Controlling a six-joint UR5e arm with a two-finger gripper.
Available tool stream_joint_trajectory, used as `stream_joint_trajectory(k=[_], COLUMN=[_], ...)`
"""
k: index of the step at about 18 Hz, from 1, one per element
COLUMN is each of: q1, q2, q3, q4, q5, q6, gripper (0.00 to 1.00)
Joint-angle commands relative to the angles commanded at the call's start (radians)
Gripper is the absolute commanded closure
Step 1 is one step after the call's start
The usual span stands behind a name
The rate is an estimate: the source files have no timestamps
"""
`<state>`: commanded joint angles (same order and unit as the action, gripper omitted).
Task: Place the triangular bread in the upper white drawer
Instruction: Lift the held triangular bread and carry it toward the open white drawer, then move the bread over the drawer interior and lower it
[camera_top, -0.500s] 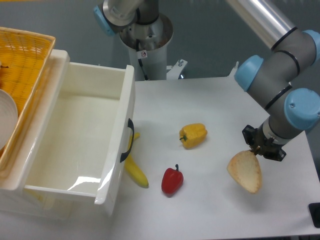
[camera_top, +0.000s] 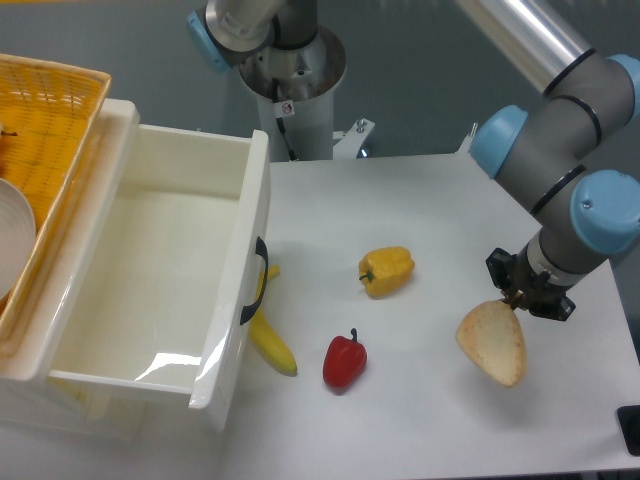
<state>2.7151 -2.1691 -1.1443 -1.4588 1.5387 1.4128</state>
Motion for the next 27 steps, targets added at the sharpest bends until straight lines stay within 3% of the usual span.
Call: stream_joint_trajectory(k=[2,8,19,27], q1=[0.002,-0.011,-0.067,-0.143], q2=[0.020,0.136,0.293,0.348], q3=[-0.006,-0.021,-0.095,-0.120], q4=[-0.009,-0.115,-0.127,-0.126], q5=[-0.025,-0.127,-0.267,-0.328], q6=[-0.002,-0.084,-0.233,-0.331], gripper=[1.00,1.00,0.99,0.98])
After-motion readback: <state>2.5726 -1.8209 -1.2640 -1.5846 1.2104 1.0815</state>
